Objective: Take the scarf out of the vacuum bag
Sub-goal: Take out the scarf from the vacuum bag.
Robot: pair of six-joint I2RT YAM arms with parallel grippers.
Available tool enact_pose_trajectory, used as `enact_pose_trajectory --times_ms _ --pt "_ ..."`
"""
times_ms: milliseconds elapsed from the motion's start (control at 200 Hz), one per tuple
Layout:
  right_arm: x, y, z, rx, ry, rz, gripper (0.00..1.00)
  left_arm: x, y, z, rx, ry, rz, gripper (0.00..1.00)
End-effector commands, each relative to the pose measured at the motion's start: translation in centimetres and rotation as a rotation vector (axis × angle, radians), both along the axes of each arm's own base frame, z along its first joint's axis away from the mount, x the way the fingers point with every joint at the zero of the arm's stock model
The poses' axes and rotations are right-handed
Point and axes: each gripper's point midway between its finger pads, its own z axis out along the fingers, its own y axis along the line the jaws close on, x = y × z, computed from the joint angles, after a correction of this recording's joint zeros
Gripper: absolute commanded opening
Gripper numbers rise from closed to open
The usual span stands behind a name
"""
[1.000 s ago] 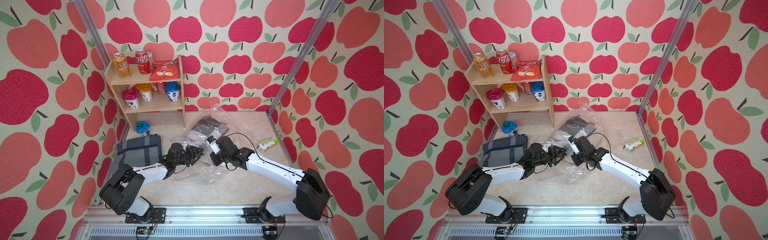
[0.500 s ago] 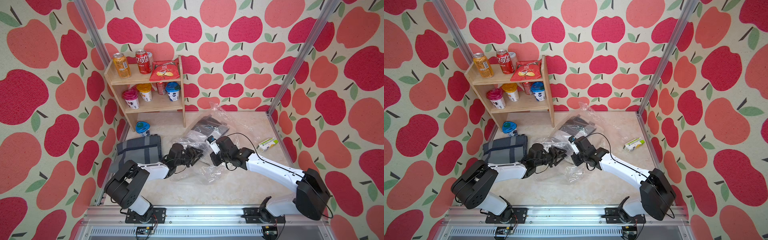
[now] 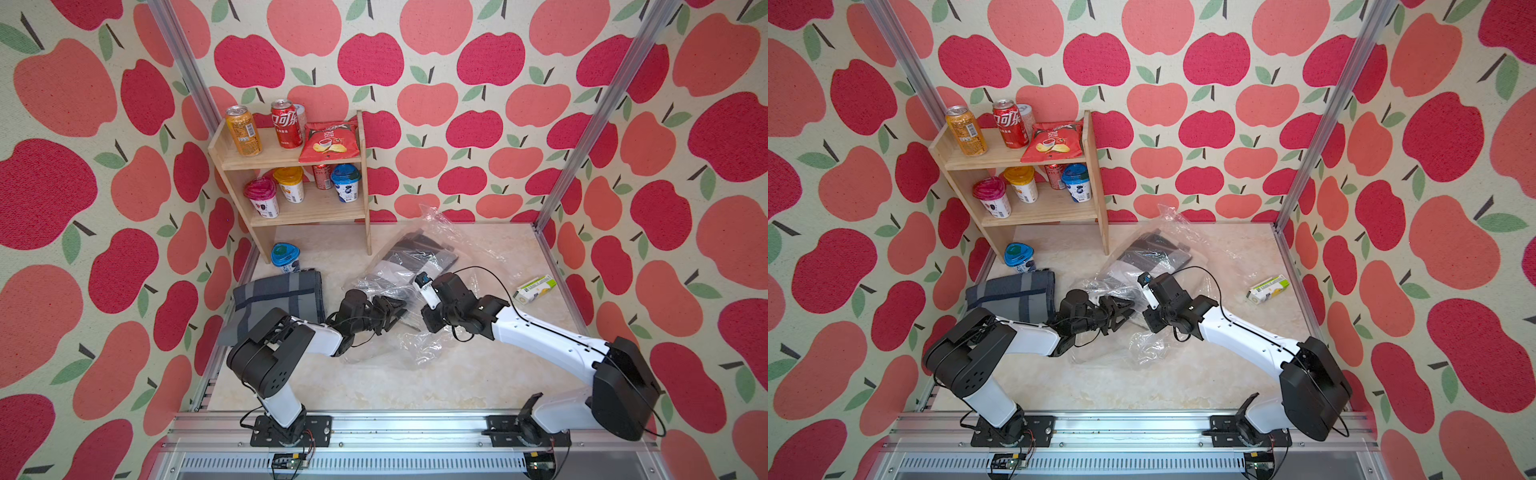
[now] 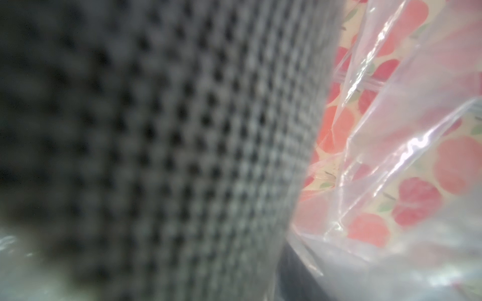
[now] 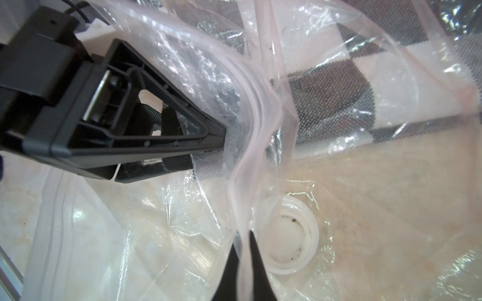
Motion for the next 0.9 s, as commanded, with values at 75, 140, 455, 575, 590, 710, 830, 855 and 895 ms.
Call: enact_pose_trajectory --times_ms 75,140,455,575,590,710,830,855,895 --pt "1.7 -0.5 3.8 0.043 -0.086 -0.086 0.00 -0.4 0.9 0.7 0.042 -0.026 0.003 0.51" --pt "2.3 -0.3 4.4 0.054 -0.090 -0.111 0.00 -0.8 0.9 1.5 0.058 -0.048 -0.012 0.50" --pt "3.7 0.2 5.7 0.120 -0.087 -0.177 0.00 -1.7 1.4 0.8 0.075 -0.037 -0.024 0.46" --pt "3.5 0.1 6.0 0.131 -0.093 -0.174 0.00 -1.4 1.0 0.3 0.071 -0.020 -0.027 0.45" --pt "3.4 0.1 6.0 0.134 -0.094 -0.169 0.00 -1.4 1.0 0.1 0.072 -0.017 -0.026 0.45" --pt "2.4 0.2 6.5 0.165 -0.099 -0.117 0.00 -0.8 0.7 -0.4 0.058 -0.006 -0.022 0.42" --pt "1.7 -0.1 6.0 0.148 -0.092 -0.085 0.00 -0.2 0.2 -0.2 0.034 -0.009 -0.019 0.30" --pt "1.5 -0.3 5.7 0.138 -0.086 -0.082 0.00 -0.2 0.1 -0.1 0.031 -0.011 -0.021 0.26" --pt "1.4 -0.4 5.3 0.125 -0.080 -0.080 0.00 -0.1 0.0 0.0 0.030 -0.012 -0.023 0.19"
